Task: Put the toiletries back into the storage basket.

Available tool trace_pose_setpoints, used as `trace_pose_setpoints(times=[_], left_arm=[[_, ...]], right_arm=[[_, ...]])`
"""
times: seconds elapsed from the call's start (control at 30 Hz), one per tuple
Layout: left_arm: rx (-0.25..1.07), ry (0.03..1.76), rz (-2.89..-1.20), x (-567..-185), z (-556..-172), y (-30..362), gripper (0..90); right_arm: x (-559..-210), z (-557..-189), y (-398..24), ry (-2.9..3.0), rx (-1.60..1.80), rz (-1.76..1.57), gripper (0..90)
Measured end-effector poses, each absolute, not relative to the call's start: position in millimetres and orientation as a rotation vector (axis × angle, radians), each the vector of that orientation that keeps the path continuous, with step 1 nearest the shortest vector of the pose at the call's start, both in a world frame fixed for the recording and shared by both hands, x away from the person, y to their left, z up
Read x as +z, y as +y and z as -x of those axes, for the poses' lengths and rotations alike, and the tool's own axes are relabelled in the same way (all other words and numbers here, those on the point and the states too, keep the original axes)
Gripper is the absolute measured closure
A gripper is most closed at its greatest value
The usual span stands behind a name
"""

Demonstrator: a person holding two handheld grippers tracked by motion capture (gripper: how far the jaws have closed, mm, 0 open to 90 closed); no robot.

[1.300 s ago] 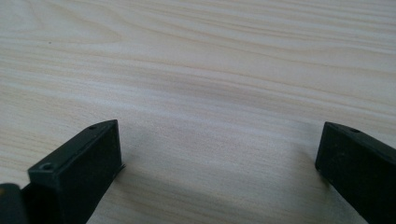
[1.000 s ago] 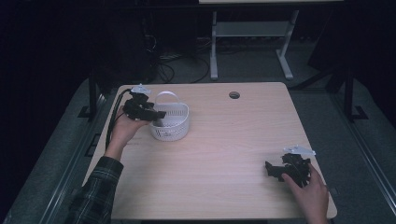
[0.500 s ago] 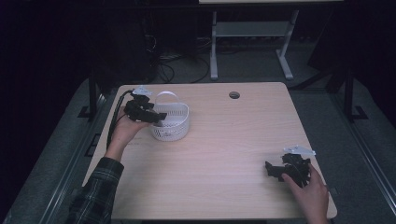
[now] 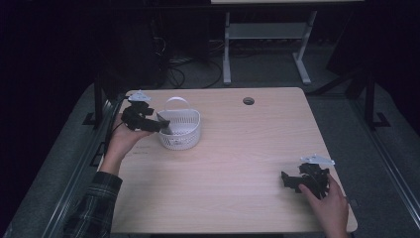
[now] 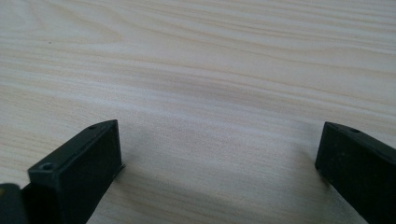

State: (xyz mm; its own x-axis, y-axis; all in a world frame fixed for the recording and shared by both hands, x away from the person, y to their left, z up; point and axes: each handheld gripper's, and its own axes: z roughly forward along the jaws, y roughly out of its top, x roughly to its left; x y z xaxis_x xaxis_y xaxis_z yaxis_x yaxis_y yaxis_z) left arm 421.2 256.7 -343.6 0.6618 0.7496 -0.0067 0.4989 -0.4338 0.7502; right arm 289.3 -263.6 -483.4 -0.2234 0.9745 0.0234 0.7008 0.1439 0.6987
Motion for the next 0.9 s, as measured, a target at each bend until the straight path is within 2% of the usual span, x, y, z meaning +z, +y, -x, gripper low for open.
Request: trace_pose_setpoints(times=[0.3,0.9], left_arm=[[0.441,0.983,-2.119,-345.9,-401.5,274.0,14.1],[0.416,1.003,-2.124,-377.9,-349.1,292.1,14.1]], right_arm=[[-483.4,-289.3,-263.5,1.988,0.832,-1.6,0.0],[-483.5,-289.3,-263.5,1.988,0.832,-1.6,0.0]])
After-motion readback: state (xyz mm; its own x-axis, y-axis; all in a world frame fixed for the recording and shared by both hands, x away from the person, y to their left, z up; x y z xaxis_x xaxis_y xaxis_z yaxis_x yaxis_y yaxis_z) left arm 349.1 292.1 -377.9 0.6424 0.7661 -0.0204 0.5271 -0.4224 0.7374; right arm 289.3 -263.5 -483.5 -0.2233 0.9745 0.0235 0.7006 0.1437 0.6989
